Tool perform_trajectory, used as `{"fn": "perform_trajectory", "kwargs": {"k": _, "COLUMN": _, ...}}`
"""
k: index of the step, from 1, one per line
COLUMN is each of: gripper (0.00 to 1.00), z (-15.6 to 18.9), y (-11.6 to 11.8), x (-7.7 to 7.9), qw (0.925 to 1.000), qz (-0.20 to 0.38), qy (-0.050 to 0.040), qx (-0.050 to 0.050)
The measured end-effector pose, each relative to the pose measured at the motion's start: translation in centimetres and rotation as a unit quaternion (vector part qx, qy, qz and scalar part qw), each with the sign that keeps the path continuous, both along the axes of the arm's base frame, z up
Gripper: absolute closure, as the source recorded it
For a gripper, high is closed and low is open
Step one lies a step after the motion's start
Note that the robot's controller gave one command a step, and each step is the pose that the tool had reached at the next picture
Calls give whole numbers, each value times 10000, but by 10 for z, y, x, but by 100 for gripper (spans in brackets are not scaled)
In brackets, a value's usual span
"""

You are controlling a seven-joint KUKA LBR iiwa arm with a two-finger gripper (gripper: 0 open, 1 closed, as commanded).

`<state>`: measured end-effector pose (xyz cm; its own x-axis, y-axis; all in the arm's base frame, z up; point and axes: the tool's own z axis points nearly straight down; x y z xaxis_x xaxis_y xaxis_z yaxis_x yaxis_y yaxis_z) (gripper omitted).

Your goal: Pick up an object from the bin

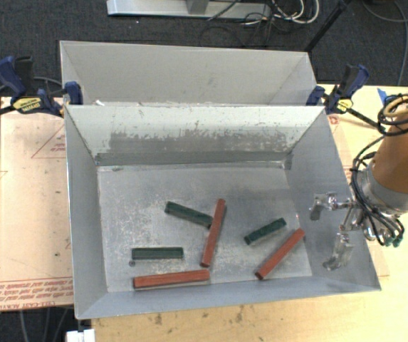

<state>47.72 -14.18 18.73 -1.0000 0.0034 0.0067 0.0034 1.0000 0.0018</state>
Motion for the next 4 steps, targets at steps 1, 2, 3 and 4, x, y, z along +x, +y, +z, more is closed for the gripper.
{"fn": "perform_trajectory", "kwargs": {"k": 1, "gripper": 0, "z": -118, "y": 19, "x": 28, "qw": 9897, "qz": 1430, "qy": -76, "qx": -5}}
{"fn": "perform_trajectory", "kwargs": {"k": 2, "gripper": 100, "z": -116, "y": 19, "x": 28, "qw": 9894, "qz": 1448, "qy": -70, "qx": -9}}
{"fn": "perform_trajectory", "kwargs": {"k": 3, "gripper": 100, "z": -63, "y": 35, "x": 33, "qw": 9894, "qz": 1450, "qy": -68, "qx": -5}}
{"fn": "perform_trajectory", "kwargs": {"k": 4, "gripper": 0, "z": -66, "y": 34, "x": 32, "qw": 9895, "qz": 1446, "qy": -46, "qx": -2}}
